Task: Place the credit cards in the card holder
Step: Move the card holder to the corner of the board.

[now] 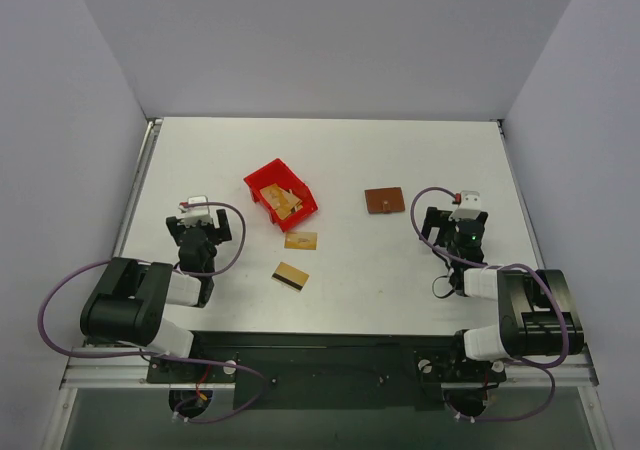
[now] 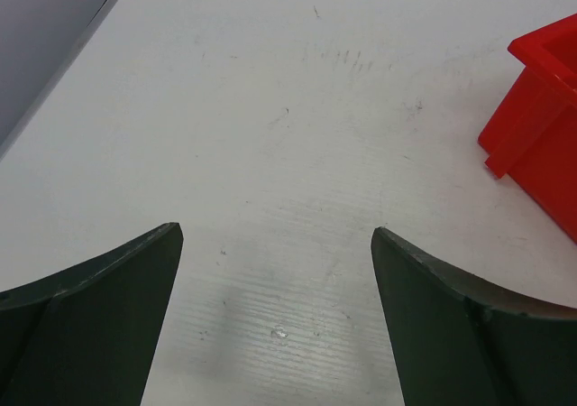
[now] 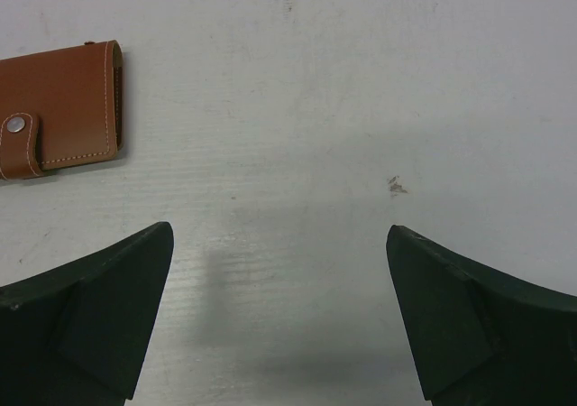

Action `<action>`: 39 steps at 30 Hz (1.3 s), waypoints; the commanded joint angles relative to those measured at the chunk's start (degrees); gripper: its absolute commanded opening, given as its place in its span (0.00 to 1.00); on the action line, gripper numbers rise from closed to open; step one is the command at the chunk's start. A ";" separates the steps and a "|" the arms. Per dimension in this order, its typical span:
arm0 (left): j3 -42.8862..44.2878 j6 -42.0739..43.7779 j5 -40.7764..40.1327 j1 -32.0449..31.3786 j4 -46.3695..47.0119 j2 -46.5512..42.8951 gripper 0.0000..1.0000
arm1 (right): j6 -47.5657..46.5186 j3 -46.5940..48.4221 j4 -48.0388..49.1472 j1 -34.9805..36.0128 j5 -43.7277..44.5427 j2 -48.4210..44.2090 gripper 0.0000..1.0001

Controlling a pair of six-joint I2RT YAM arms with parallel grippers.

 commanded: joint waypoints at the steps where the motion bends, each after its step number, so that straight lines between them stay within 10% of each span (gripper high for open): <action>1: 1.63 -0.44 0.71 0.38 2.26 -0.15 0.97 | 0.33 1.60 1.38 -0.23 -1.07 0.04 1.00; 22: 1.55 -0.44 1.59 0.82 2.43 -0.24 0.97 | -0.11 1.51 1.55 -0.23 0.76 -0.22 1.00; 29: -2.67 1.48 -2.18 -1.28 7.96 -3.93 0.97 | -1.68 9.49 -16.78 5.39 11.93 -6.28 1.00; 39: 12.17 -11.87 -19.32 -5.50 -32.97 -19.40 0.97 | 14.55 16.25 -28.05 7.68 21.76 -12.88 1.00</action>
